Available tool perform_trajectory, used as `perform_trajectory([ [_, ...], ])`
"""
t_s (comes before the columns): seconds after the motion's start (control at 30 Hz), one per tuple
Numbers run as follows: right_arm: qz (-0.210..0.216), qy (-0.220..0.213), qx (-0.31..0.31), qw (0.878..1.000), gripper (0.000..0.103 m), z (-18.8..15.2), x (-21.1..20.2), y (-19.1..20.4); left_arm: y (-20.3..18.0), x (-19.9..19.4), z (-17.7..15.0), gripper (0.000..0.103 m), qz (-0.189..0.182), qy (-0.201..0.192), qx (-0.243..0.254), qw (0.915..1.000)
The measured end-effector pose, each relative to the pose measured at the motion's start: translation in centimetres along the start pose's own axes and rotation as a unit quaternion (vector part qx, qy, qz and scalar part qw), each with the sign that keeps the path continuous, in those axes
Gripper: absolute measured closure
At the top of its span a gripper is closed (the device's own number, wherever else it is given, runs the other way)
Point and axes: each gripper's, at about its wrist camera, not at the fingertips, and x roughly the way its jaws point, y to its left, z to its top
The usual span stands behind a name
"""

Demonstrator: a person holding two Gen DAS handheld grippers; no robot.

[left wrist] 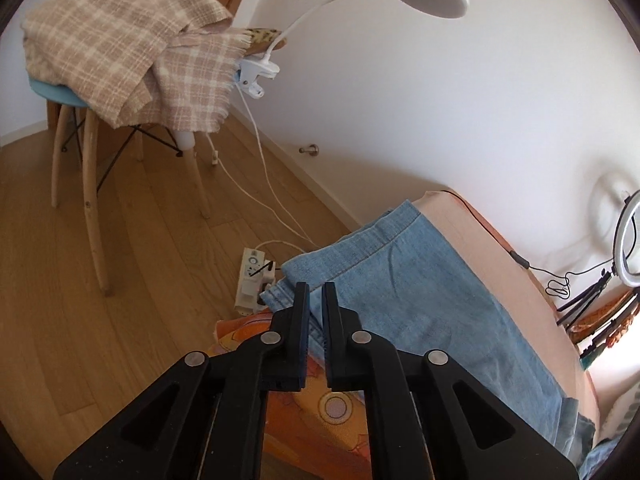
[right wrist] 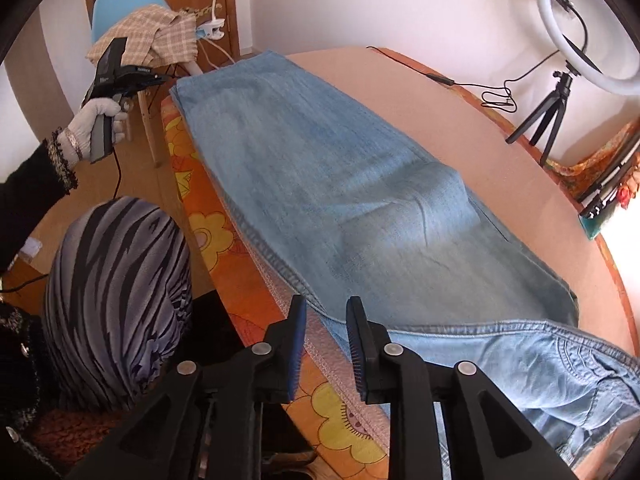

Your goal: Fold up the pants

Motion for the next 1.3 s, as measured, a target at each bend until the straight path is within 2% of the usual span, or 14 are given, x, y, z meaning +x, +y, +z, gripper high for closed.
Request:
perform_trajectory([
  [0.03,0.001,-0.011,0.021,1.000,0.072,-0.3,-0.7,-0.6,-0.8,-0.4,0.1,0.083,-0.010,0.002,0.011,0.9999],
  [0.17,-0.005,-0.059,0.130,0.990,0.067,-2.5,-3.8,-4.2,-5.6,-1.3,-0.4,0.069,-0.072,0.022,0.071,0.9946],
  [0.23,-0.014,-0.076,0.193,0.978,0.054,-3.9,-5.1,-6.5,-8.5,-1.4,-1.0,0.059,-0.117,0.042,0.100,0.9872],
  [0.33,-0.050,-0.100,0.284,0.952,0.038,-6.4,-7.1,-9.9,-12.9,-1.3,-2.6,0.053,-0.181,0.085,0.134,0.9706],
  [0.4,-0.075,-0.114,0.353,0.925,0.029,-8.1,-8.4,-12.5,-15.4,-1.4,-4.0,0.053,-0.218,0.112,0.156,0.9568],
  [0.5,-0.104,-0.123,0.464,0.871,0.019,-10.8,-10.1,-16.5,-19.1,-1.3,-6.3,0.053,-0.264,0.148,0.196,0.9327],
  [0.7,-0.081,-0.172,0.598,0.779,0.014,-13.4,-12.3,-22.9,-23.9,-1.1,-10.7,0.053,-0.299,0.206,0.276,0.8898],
  [0.83,-0.042,-0.180,0.678,0.711,0.012,-15.8,-12.2,-26.6,-24.2,-0.4,-12.2,0.053,-0.292,0.231,0.293,0.8808],
  [0.9,-0.019,-0.178,0.702,0.689,0.011,-17.3,-11.9,-28.2,-24.0,0.0,-12.6,0.053,-0.285,0.237,0.295,0.8807],
  [0.97,-0.003,-0.168,0.716,0.678,0.011,-18.8,-11.3,-29.7,-23.7,0.5,-13.0,0.053,-0.276,0.244,0.299,0.8806],
  [1.13,0.063,-0.139,0.729,0.667,0.011,-19.9,-8.3,-32.6,-23.1,1.6,-13.4,0.053,-0.247,0.255,0.307,0.8830],
  [1.2,0.072,-0.134,0.732,0.664,0.014,-20.0,-7.3,-33.6,-22.8,1.9,-13.4,0.053,-0.239,0.259,0.302,0.8857],
  [1.27,0.078,-0.133,0.719,0.677,0.032,-19.7,-6.7,-34.3,-22.6,1.9,-13.4,0.053,-0.242,0.259,0.295,0.8876],
  [1.3,0.081,-0.130,0.707,0.691,0.058,-19.4,-6.5,-34.4,-22.6,1.9,-13.4,0.053,-0.242,0.259,0.293,0.8877],
])
